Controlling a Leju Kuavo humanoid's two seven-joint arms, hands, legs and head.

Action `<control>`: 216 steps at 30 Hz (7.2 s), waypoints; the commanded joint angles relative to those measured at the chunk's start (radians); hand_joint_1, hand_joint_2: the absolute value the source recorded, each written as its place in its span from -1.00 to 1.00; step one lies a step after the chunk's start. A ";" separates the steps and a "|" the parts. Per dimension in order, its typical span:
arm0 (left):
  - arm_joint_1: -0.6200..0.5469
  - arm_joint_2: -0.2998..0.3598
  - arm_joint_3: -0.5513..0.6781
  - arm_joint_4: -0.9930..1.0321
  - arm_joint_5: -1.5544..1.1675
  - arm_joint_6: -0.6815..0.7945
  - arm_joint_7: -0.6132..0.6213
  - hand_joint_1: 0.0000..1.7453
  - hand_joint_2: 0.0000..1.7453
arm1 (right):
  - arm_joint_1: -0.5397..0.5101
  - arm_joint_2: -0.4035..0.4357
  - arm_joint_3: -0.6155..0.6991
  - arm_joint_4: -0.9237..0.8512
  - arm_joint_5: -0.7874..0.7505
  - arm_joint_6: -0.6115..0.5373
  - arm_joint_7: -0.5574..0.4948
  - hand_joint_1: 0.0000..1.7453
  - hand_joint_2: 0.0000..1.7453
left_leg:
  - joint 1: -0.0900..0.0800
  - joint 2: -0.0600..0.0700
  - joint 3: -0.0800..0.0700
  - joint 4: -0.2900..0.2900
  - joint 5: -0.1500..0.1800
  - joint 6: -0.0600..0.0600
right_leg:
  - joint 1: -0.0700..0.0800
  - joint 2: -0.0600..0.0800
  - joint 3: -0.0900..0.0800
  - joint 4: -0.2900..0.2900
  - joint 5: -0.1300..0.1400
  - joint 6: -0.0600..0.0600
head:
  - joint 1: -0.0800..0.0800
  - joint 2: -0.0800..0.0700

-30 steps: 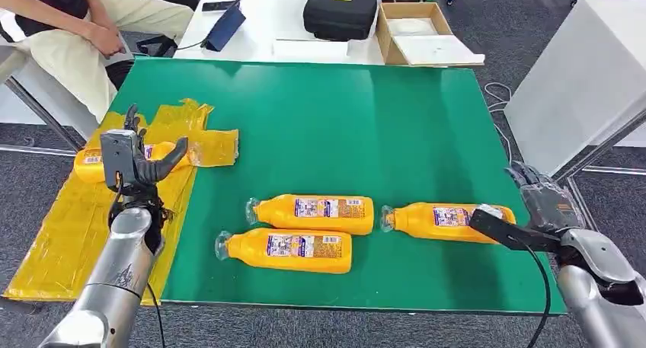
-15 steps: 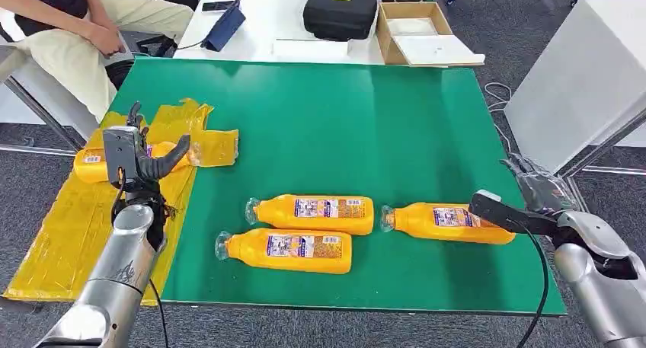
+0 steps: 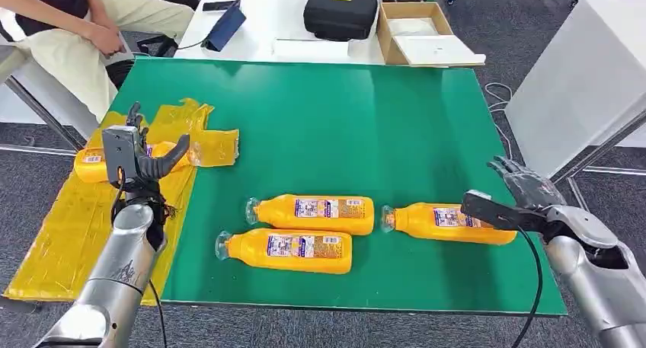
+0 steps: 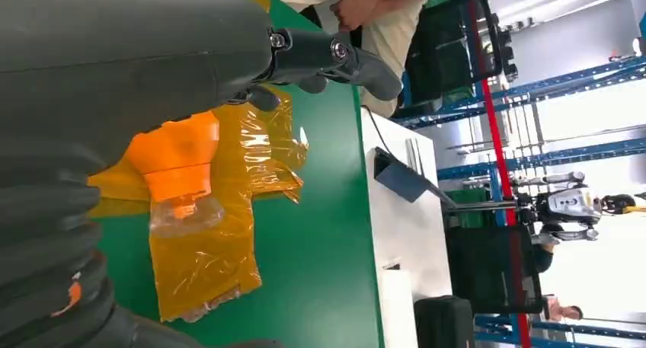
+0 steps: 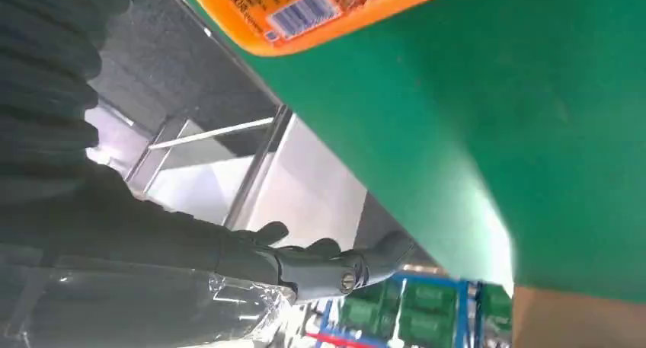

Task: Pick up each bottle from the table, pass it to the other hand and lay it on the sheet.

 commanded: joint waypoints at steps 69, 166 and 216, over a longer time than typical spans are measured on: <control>-0.103 -0.016 -0.012 0.253 0.038 0.021 -0.009 -1.00 1.00 | -0.123 0.220 0.399 0.543 -0.015 -0.056 -0.025 0.12 1.00 | 0.004 0.005 0.011 -0.002 -0.002 -0.006 | 0.004 0.002 0.011 -0.004 -0.001 -0.004 | 0.000 0.000; -0.029 -0.164 -0.426 -0.327 0.340 -0.308 0.208 -1.00 1.00 | -0.247 0.873 0.125 0.450 -0.326 -0.674 -0.307 1.00 1.00 | 0.005 0.007 0.006 0.000 -0.004 -0.008 | 0.005 0.009 0.004 -0.003 0.000 -0.006 | 0.001 0.000; -0.038 -0.177 -0.457 -0.242 0.378 -0.302 0.179 -1.00 1.00 | -0.241 0.926 0.462 0.472 -0.221 -0.626 -0.229 1.00 1.00 | 0.006 0.005 0.007 0.000 -0.004 -0.009 | 0.005 0.007 0.006 -0.003 -0.001 -0.007 | 0.000 0.000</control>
